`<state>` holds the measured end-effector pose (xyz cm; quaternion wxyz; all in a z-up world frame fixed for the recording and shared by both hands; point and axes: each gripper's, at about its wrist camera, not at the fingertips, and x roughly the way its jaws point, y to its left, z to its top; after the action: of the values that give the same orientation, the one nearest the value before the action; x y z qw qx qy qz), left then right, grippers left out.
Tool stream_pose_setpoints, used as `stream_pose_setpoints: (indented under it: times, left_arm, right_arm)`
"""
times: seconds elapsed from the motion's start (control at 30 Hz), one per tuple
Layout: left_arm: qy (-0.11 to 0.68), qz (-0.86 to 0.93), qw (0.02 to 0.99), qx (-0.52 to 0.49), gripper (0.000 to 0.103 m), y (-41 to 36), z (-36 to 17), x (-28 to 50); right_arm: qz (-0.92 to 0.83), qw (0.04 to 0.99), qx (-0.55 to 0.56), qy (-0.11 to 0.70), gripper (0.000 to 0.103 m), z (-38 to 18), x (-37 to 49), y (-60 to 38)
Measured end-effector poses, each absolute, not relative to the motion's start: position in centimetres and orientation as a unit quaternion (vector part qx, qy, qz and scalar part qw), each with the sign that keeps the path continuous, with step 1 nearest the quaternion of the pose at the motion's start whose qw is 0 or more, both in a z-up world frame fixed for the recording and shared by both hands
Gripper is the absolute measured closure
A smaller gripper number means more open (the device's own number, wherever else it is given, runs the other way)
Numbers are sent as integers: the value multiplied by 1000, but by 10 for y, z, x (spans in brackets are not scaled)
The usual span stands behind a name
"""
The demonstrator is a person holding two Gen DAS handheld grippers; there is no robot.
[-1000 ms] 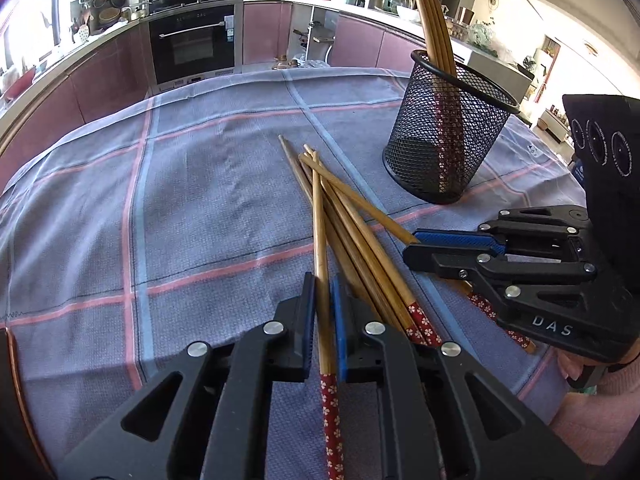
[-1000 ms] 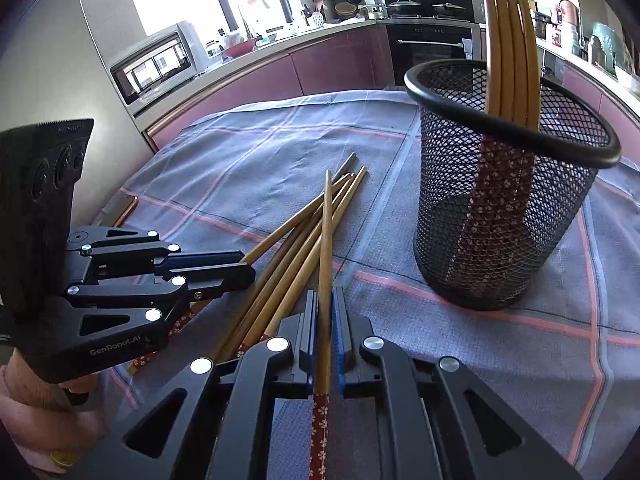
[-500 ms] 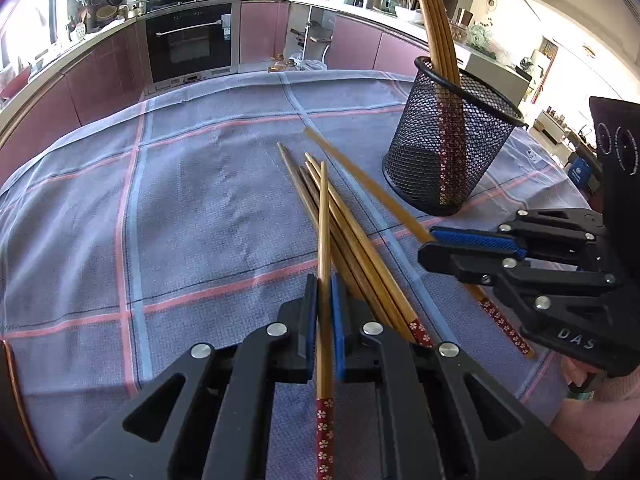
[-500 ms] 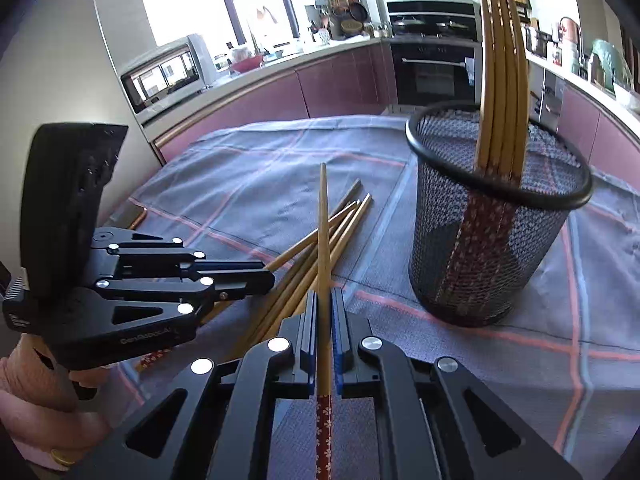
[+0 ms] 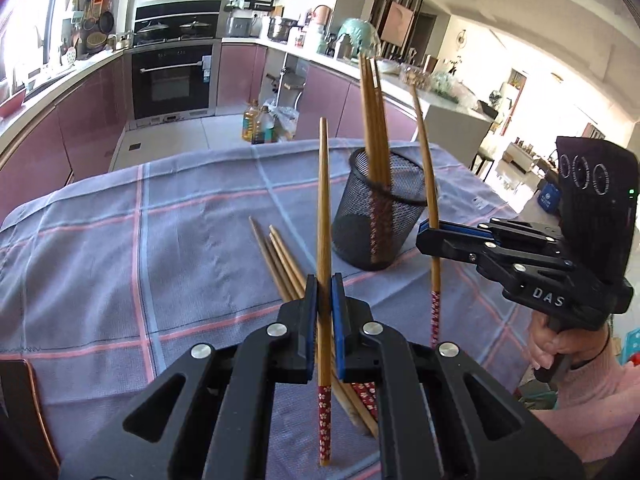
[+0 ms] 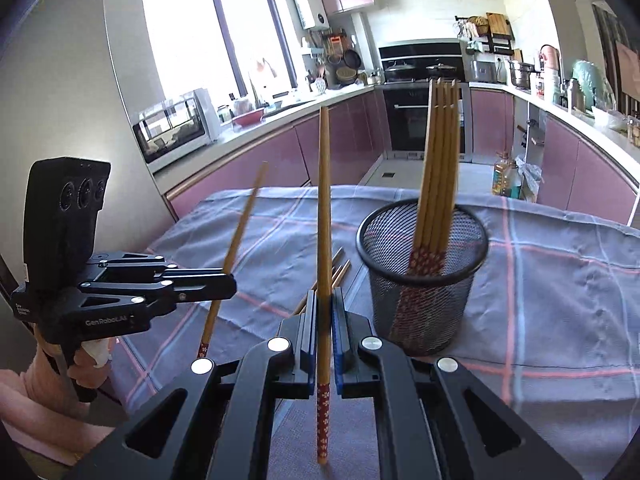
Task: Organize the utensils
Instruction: 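Lift the left gripper's chopstick into the mesh holder while the right gripper inserts its own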
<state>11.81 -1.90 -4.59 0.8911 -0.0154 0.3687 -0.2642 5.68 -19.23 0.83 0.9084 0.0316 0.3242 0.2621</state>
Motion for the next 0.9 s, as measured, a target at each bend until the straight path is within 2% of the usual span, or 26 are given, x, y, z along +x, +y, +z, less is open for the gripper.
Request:
stream_pose_setpoints:
  times: [0.4, 0.9]
  left_arm:
    - [331, -291, 897, -32, 95, -18, -7, 106]
    - [287, -318, 901, -66, 96, -38, 41, 129]
  right_arm:
    - [251, 923, 52, 288, 97, 29, 58, -221]
    - [245, 938, 42, 240, 97, 70, 72, -234]
